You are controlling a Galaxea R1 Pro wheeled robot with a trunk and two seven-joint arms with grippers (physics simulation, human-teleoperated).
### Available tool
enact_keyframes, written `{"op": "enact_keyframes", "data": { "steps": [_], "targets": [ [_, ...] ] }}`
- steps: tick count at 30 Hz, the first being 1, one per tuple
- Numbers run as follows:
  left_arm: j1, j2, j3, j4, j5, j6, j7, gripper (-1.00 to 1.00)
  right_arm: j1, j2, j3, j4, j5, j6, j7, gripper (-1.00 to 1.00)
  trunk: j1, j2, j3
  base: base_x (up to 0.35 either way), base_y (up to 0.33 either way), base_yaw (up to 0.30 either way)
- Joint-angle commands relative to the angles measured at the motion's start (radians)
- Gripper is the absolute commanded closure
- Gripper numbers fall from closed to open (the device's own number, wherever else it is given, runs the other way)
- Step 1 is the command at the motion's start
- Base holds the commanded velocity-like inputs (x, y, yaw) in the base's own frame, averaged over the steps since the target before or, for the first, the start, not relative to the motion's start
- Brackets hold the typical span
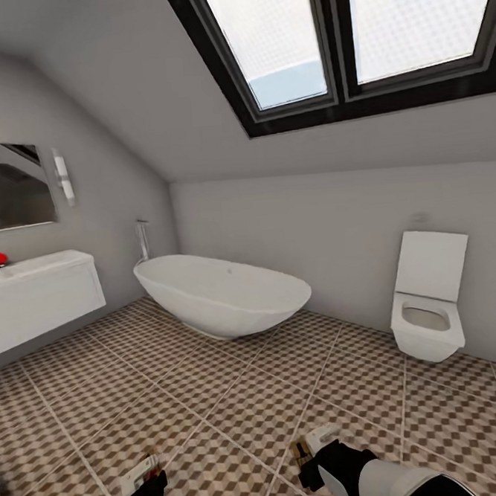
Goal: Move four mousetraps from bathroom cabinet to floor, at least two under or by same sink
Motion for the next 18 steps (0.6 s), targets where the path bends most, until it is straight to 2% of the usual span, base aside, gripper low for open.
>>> {"op": "enact_keyframes", "data": {
  "steps": [1,18],
  "targets": [
    [-0.001,0.000,0.007,0.000,-0.009,-0.002,0.006,1.00,-0.001,0.001,0.004,0.002,-0.004,0.001,-0.001,1.00,0.000,-0.001,-0.001,0.000,0.000,0.300],
    [-0.001,0.000,0.007,-0.001,-0.011,-0.001,0.006,1.00,-0.001,0.001,0.004,0.002,-0.004,0.001,0.000,1.00,0.000,-0.001,-0.001,0.000,0.000,0.300]
  ]
}}
